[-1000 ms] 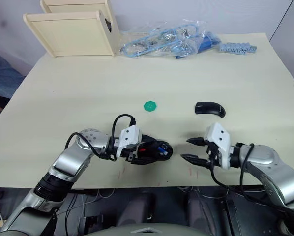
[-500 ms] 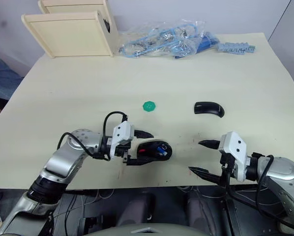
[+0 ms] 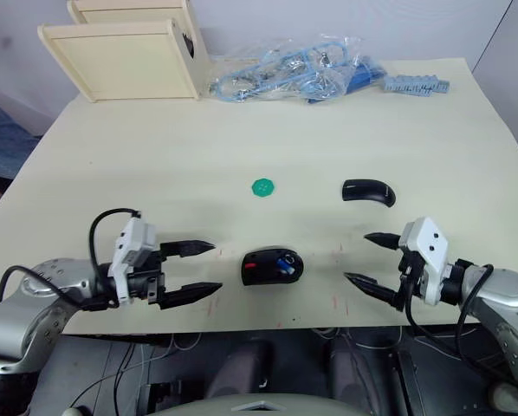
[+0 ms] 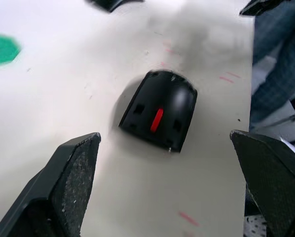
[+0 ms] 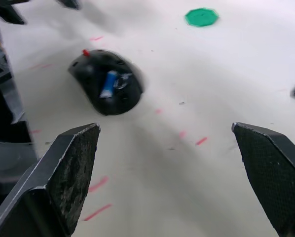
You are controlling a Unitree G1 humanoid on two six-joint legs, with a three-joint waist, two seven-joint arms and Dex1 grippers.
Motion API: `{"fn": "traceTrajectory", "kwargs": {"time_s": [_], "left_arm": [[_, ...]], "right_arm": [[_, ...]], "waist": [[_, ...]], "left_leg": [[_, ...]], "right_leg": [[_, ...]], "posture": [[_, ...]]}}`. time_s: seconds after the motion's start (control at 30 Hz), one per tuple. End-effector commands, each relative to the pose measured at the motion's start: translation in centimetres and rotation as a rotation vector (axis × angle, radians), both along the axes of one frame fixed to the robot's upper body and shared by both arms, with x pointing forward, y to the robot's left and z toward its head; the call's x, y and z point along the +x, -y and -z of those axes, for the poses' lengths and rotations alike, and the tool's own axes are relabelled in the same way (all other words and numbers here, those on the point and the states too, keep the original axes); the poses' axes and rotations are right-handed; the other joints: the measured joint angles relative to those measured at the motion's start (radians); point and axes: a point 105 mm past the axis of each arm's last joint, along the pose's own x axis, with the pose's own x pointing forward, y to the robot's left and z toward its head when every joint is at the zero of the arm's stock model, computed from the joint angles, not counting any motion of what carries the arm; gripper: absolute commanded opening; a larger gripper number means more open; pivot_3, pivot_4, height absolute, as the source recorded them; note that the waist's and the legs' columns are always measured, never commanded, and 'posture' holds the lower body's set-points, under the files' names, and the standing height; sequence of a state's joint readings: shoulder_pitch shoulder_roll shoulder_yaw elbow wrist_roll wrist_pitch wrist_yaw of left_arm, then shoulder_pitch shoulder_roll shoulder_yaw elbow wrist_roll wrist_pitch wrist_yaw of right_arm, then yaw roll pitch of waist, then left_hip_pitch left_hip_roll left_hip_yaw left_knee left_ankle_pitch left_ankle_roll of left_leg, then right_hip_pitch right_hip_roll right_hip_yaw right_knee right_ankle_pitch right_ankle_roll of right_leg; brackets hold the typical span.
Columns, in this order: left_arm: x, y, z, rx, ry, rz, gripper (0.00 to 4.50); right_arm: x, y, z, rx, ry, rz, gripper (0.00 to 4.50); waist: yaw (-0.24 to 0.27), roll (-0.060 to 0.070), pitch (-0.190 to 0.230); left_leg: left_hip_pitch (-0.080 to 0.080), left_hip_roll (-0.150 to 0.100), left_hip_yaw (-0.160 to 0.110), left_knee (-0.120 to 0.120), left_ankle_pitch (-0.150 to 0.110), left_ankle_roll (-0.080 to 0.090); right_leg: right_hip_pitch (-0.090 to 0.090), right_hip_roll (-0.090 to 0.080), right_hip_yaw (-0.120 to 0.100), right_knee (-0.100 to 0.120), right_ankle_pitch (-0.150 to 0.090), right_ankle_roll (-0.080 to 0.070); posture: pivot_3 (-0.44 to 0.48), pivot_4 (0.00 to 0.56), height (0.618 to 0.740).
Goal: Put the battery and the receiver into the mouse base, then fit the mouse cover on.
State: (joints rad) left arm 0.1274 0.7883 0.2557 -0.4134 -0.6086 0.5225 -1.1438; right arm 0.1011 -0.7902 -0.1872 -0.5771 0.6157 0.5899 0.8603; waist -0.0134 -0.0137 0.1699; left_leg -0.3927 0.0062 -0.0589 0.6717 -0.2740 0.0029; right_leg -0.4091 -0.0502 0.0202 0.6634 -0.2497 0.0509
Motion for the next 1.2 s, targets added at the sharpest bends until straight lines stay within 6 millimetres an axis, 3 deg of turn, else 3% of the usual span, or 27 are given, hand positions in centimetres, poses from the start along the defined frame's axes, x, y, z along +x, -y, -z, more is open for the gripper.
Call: {"fn": "traceTrajectory", "kwargs": {"time_s": [0.03, 0.3, 0.43, 0.6, 0.73, 0.9, 1.2], "left_arm": [[-0.8, -1.2, -1.3, -0.099, 0.070, -0.044, 4.49], [-3.4, -2.0, -1.5, -0.215, 0.094, -0.001, 4.49], [-3.4, -2.3, -1.6, -0.221, 0.115, -0.003, 4.49], [-3.2, -2.5, -1.4, -0.281, 0.132, -0.029, 4.49], [-3.0, -1.9, -1.3, -0.322, 0.145, -0.038, 4.49], [-2.6, -1.6, -0.6, -0.326, 0.150, -0.055, 4.49], [-2.3, -1.7, -0.5, -0.329, 0.164, -0.065, 4.49]], "right_arm": [[1.0, 0.7, -1.4, -0.021, 0.019, 0.018, 4.50], [3.4, 2.6, -2.6, -0.080, 0.020, 0.023, 4.50], [4.8, 3.0, -3.2, -0.132, 0.023, -0.007, 4.50], [8.7, 3.0, -4.3, -0.270, 0.163, -0.032, 4.50], [11.3, 3.2, -3.8, -0.336, 0.164, -0.071, 4.50], [13.0, 3.6, -3.2, -0.334, 0.058, -0.139, 4.50], [15.8, 5.1, -2.6, -0.377, 0.003, -0.102, 4.50]], "waist": [[-0.001, 0.000, 0.000], [0.002, -0.001, 0.000], [-0.001, 0.000, 0.000], [-0.007, 0.000, 0.000], [-0.005, 0.000, 0.000], [0.000, 0.000, 0.000], [-0.008, 0.001, 0.001]], "left_leg": [[0.000, 0.000, 0.000, 0.000, 0.000, 0.000], [0.000, 0.000, 0.002, 0.000, 0.000, 0.000], [0.000, 0.000, 0.002, 0.000, 0.000, 0.000], [0.001, 0.000, 0.005, 0.000, 0.000, 0.000], [0.002, 0.001, 0.006, 0.000, 0.000, 0.000], [0.001, 0.000, 0.006, 0.000, 0.000, 0.000], [0.001, 0.000, 0.007, -0.001, 0.000, 0.000]], "right_leg": [[0.000, 0.000, 0.000, 0.000, 0.000, 0.000], [0.000, 0.000, 0.000, 0.000, 0.000, 0.000], [0.000, 0.000, 0.000, 0.000, 0.000, 0.000], [0.000, 0.000, 0.003, 0.000, 0.000, 0.000], [0.000, 0.000, 0.003, 0.000, 0.000, 0.000], [0.000, 0.000, 0.003, -0.001, 0.000, 0.000], [-0.002, 0.000, 0.004, 0.000, 0.001, 0.000]], "posture": [[0.000, 0.150, 0.740], [0.000, 0.150, 0.740], [0.000, 0.150, 0.740], [0.000, 0.150, 0.740], [0.000, 0.150, 0.740], [0.000, 0.150, 0.740], [0.000, 0.150, 0.740]]}}
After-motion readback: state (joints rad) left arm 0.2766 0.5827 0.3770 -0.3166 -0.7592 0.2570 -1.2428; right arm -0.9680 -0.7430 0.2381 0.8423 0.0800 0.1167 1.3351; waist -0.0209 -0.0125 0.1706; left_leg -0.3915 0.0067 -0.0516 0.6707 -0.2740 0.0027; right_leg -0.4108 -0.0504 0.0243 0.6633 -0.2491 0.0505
